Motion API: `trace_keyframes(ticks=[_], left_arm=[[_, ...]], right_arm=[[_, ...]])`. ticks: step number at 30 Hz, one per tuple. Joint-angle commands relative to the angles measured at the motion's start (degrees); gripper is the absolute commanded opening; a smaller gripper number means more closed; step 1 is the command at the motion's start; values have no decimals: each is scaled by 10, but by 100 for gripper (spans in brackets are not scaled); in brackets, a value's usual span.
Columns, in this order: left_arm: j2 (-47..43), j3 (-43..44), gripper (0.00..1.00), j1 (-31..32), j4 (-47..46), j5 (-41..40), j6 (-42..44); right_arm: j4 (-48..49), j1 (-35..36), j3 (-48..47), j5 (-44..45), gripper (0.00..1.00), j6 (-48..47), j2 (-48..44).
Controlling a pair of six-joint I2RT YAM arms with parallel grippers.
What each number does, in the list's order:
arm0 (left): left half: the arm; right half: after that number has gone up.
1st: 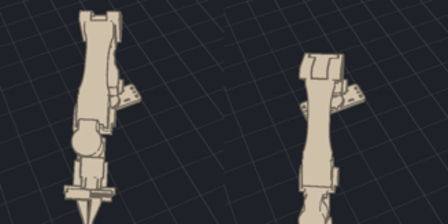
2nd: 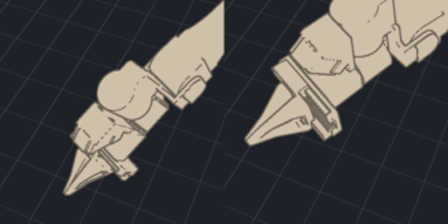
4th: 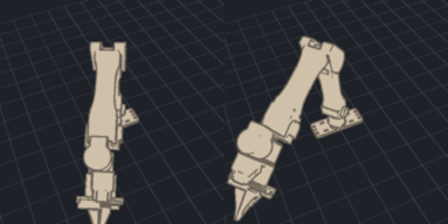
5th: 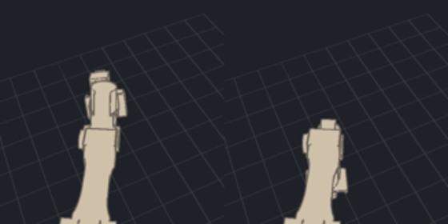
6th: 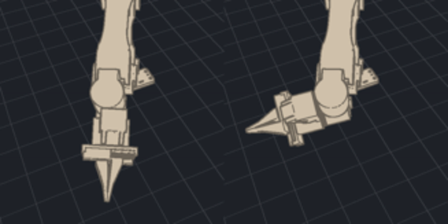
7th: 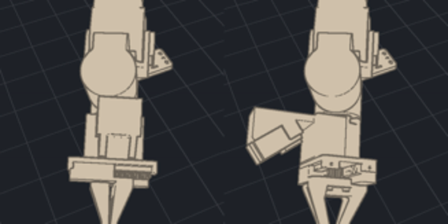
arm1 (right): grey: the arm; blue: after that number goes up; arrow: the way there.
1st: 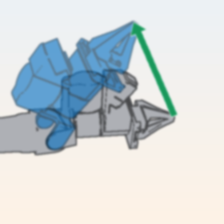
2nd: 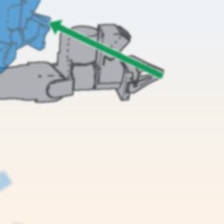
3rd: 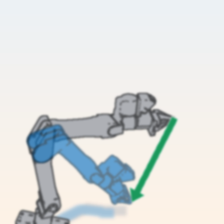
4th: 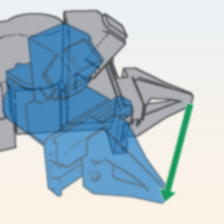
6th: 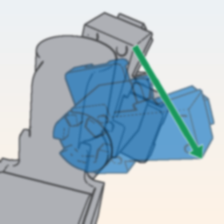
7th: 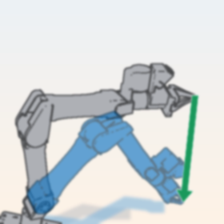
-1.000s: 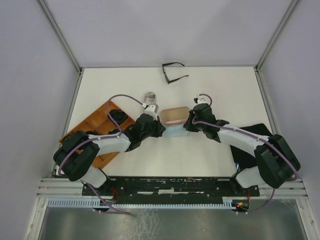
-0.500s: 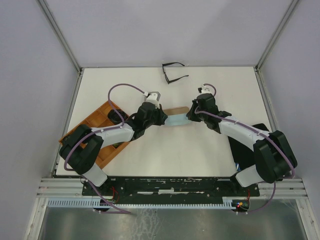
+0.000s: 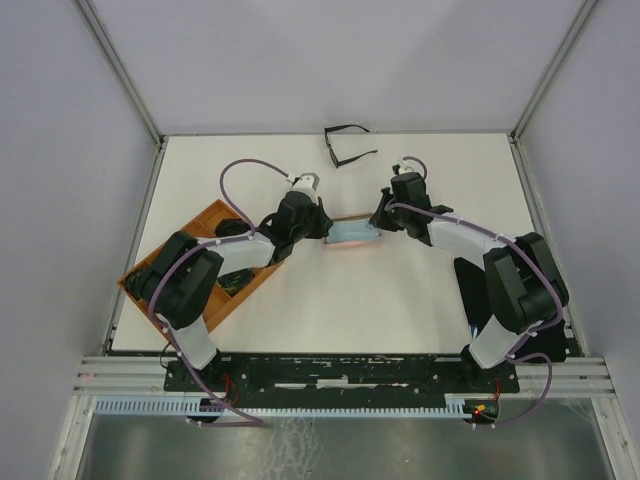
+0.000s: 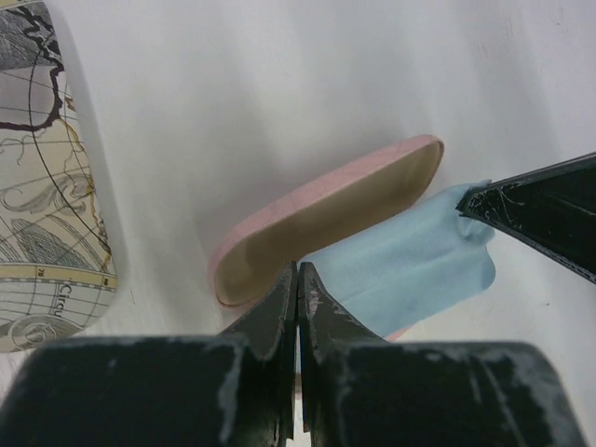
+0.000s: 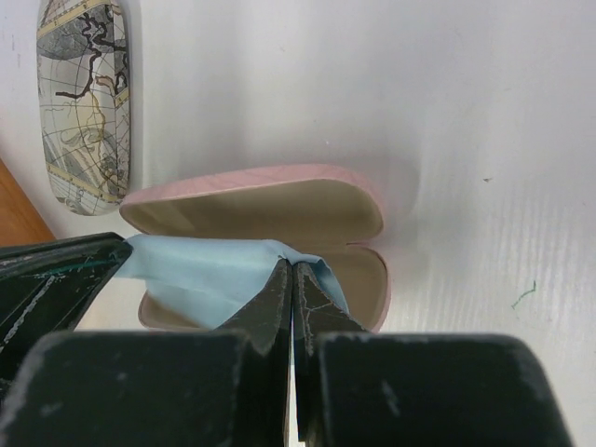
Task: Organize the sunglasses
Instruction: Place the glasses cleaning cloth in the sunglasses case.
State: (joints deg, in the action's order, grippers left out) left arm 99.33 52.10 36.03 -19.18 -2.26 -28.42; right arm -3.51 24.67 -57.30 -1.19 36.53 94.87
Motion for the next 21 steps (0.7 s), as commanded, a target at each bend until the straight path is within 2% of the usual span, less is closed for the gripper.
trace_keyframes(ticks=[1, 21], left_arm=[[15, 32, 3, -16, -23, 19, 21], [35, 12, 3, -21, -46, 50, 13]], right_arm=[[30, -6, -41, -19, 0, -3, 20], [36, -13, -38, -43, 0, 2, 47]])
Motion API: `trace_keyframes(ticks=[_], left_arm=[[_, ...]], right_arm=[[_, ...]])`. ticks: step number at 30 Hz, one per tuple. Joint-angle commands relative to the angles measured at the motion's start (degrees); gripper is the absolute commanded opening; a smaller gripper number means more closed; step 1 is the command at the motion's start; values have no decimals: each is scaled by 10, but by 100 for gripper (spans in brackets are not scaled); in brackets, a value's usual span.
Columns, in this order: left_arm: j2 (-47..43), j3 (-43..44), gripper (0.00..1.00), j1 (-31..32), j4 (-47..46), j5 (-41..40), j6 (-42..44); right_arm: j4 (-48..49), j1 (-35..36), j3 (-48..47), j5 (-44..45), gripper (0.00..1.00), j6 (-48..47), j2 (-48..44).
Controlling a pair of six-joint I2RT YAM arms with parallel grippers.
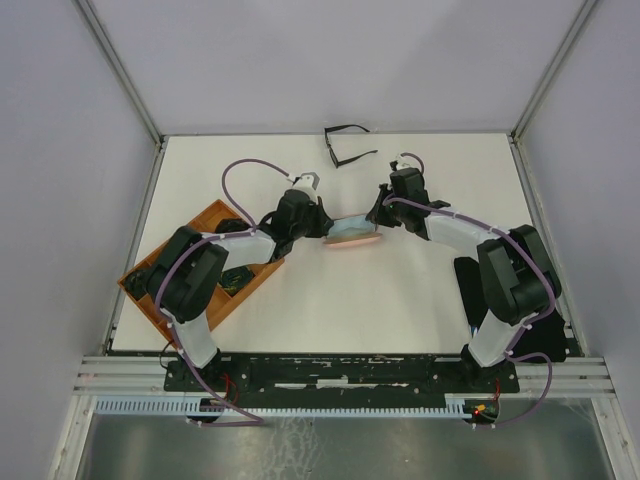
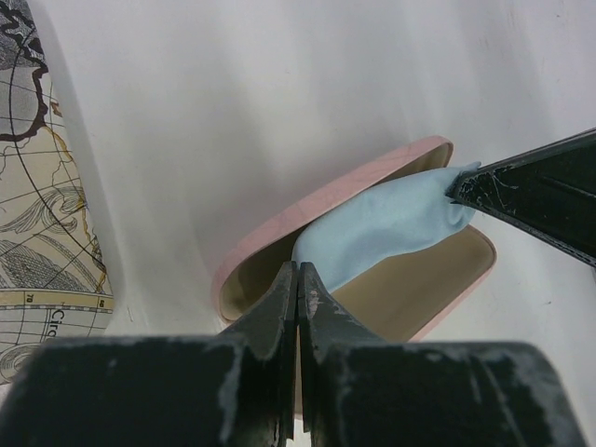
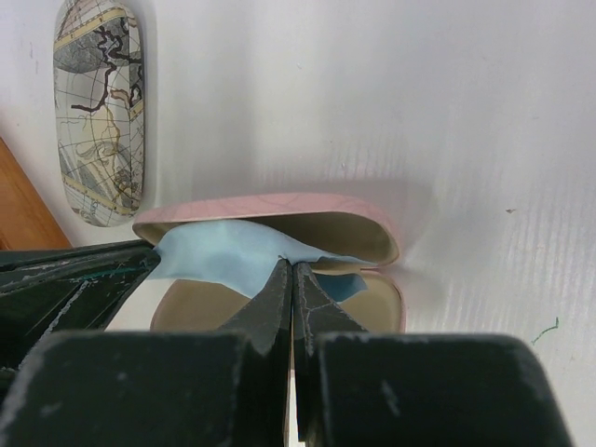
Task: Organize the sunglasses
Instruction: Place the glasses cleaning cloth in the sunglasses case.
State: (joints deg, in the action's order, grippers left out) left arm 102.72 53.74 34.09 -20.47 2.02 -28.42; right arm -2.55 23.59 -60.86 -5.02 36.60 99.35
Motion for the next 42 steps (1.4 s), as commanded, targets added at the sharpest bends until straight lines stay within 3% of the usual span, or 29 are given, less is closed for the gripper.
trace_keyframes(ticks=[1, 34, 39, 42], left_arm=[[4, -4, 3, -2, -34, 6, 13], [35, 15, 3, -31, -78, -4, 18], [45, 24, 3, -36, -79, -2, 17], [54, 34, 5, -38, -78, 1, 19]], right_arm=[[27, -3, -3, -4, 0, 3, 5], [64, -26, -42, -19, 0, 13, 61], [64, -29, -46, -23, 8, 14, 65], [64, -30, -42, -22, 19, 13, 59]])
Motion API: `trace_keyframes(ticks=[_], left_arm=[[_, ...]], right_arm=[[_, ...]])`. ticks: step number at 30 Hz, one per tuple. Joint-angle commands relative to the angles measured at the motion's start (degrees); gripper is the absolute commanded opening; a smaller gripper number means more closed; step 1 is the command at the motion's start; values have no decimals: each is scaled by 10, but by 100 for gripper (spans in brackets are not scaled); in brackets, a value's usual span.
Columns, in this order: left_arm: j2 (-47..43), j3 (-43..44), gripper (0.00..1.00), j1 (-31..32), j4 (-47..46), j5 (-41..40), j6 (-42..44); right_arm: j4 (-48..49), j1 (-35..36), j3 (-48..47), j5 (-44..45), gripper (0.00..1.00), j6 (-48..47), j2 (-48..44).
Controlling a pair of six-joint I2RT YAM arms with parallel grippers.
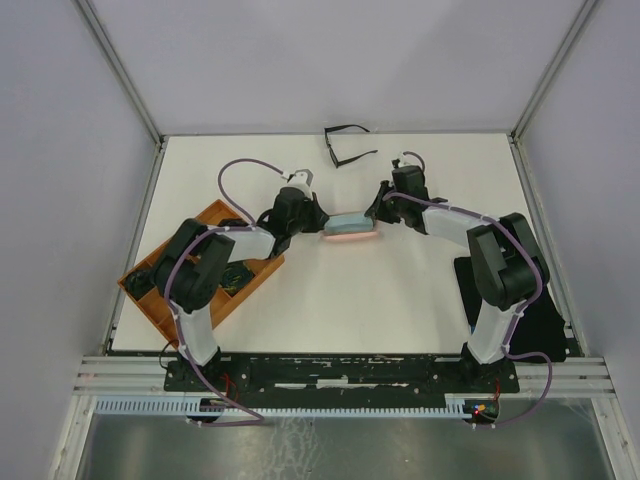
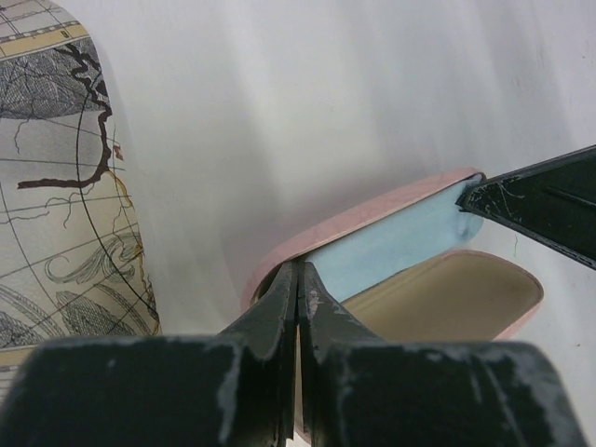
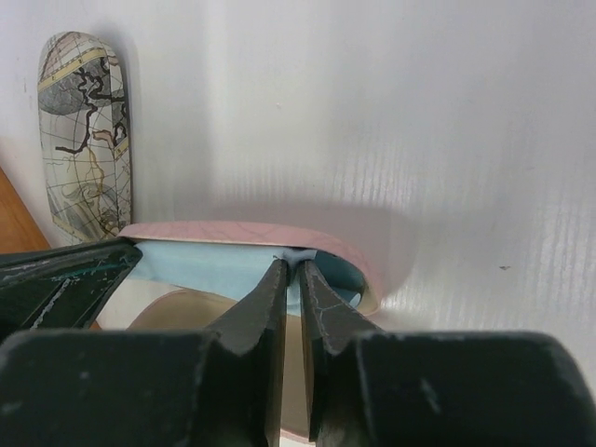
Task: Organize the sunglasses
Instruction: Place the glasses cleaning cloth in the sunglasses case.
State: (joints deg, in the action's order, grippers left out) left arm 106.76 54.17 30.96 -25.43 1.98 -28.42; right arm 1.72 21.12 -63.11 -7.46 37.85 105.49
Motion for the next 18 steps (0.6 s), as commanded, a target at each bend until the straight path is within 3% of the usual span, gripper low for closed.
trace_keyframes(ticks=[1, 9, 18], left_arm=[[16, 33, 6, -8, -28, 1, 20], [47, 78, 18, -11, -18, 13, 33], [92, 150, 43, -11, 11, 49, 63]], right_arm=[[22, -6, -16, 2, 23, 1, -6], [16, -9, 13, 9, 38, -2, -46], [-12, -9, 64, 45, 45, -27, -118]])
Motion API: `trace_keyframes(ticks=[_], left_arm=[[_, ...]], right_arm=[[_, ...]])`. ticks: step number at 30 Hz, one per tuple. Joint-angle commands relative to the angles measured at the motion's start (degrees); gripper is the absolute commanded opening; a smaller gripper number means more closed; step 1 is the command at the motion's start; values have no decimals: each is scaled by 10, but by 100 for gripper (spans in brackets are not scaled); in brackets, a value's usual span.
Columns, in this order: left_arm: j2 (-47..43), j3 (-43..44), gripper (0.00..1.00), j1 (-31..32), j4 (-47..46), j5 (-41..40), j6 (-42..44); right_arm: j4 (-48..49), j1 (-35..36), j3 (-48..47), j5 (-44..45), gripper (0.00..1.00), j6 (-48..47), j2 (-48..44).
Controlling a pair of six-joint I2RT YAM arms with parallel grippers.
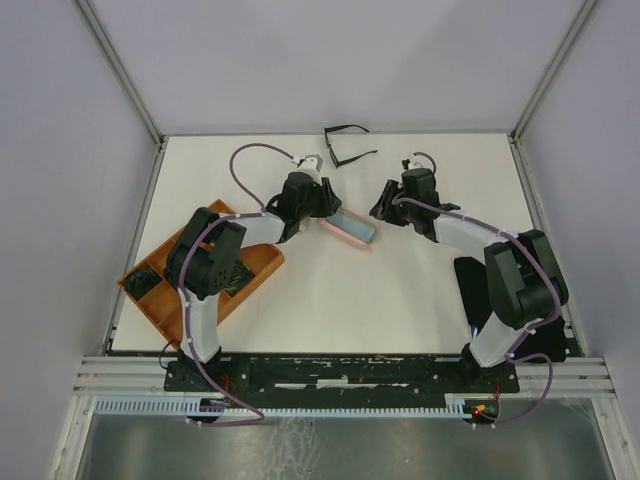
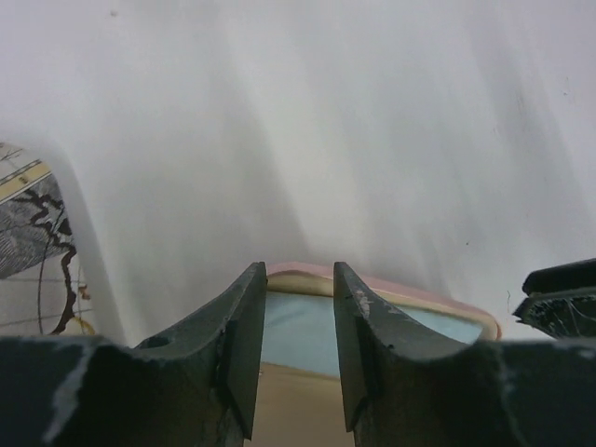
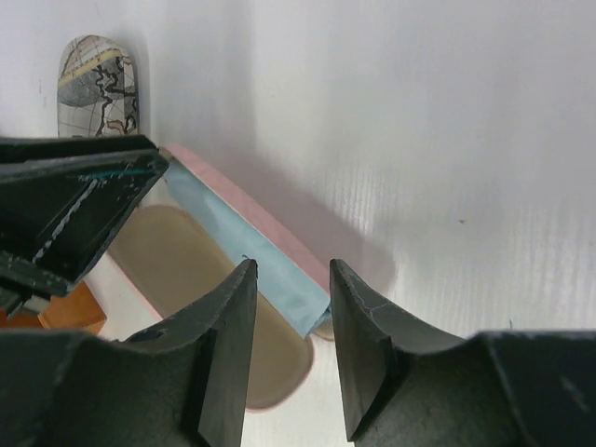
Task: Organize the sunglasses
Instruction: Place the glasses cleaning cloth in the sunglasses case, then move the sunglasses case at the center of the board.
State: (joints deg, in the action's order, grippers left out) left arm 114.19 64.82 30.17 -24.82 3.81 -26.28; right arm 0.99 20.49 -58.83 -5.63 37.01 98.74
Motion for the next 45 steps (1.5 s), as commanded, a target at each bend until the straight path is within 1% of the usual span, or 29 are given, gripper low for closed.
trace_keyframes(ticks=[1, 7, 8, 10, 13, 17, 20, 25, 30, 33, 37, 41, 45], left_arm=[[24, 54, 44, -3, 8, 39, 45], [57, 112, 52, -3, 31, 105, 60], [55, 114, 54, -2, 31, 110, 61], [45, 115, 64, -2, 32, 113, 63], [22, 113, 69, -2, 40, 104, 65], [-17, 100, 70, -3, 46, 88, 61], [-52, 80, 71, -3, 58, 60, 50], [-130, 16, 72, -2, 80, -14, 21], [-203, -55, 72, -3, 101, -70, -10], [-234, -87, 72, -2, 108, -71, -20], [-255, -119, 71, -3, 109, -62, -27], [-260, -137, 71, -2, 113, -53, -29], [-259, -145, 71, -3, 114, -43, -30]], right_arm=[[-7, -3, 30, 33, 46, -22, -59], [-24, -4, 77, 65, 50, -32, -115], [-26, -4, 82, 68, 50, -35, -121], [-34, -5, 89, 75, 51, -43, -134], [-44, -5, 93, 83, 52, -53, -149], [-49, -5, 82, 69, 53, -75, -153], [-48, -5, 64, 34, 54, -94, -144], [-36, -1, 22, -34, 57, -97, -95], [-51, 18, -41, -60, 57, -110, -35], [-87, 30, -88, -65, 55, -123, 1], [-126, 44, -135, -62, 51, -134, 48], [-144, 49, -156, -64, 47, -137, 77], [-158, 52, -163, -47, 43, -134, 91]])
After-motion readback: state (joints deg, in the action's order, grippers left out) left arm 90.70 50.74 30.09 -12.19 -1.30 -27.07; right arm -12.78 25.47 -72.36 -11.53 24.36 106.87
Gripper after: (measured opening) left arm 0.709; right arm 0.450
